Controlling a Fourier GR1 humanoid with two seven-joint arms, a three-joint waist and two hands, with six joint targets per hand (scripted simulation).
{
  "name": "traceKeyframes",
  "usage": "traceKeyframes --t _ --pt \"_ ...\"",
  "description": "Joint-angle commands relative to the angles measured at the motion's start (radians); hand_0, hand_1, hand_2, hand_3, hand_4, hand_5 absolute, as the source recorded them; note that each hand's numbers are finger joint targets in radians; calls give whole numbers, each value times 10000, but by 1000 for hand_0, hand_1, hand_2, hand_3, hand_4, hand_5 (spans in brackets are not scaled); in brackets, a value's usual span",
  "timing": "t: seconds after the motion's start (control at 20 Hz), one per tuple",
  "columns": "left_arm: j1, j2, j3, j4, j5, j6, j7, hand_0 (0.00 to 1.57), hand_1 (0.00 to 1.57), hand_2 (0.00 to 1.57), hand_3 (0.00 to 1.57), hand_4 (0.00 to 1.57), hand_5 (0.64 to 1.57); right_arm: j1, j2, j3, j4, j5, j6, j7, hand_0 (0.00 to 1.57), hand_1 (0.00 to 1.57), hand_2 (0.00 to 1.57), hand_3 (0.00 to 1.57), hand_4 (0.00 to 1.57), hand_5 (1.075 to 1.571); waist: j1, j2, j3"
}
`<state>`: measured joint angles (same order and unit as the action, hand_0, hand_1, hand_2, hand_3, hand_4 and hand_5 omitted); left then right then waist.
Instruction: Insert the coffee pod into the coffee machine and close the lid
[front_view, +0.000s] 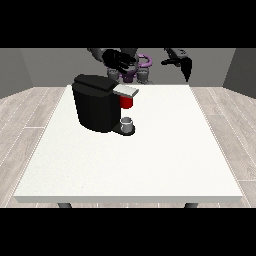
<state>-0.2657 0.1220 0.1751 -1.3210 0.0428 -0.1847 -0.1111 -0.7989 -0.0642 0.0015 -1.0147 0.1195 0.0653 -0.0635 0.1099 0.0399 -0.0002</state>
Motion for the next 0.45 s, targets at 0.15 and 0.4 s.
traceKeyframes --t 0.15,0.4 --pt "619 -262 -244 153 -107 -36 -729 0 0 0 0 145 1571 1827 624 967 -926 -920 26 -1163 0 0 0 0 275 1571 -373 -781 3" --pt "1216 -609 -348 116 -119 256 -386 0 0 0 0 192 1571 3946 636 1397 -1409 -2001 -458 -1118 0 0 0 0 157 1571 -864 -1793 6"
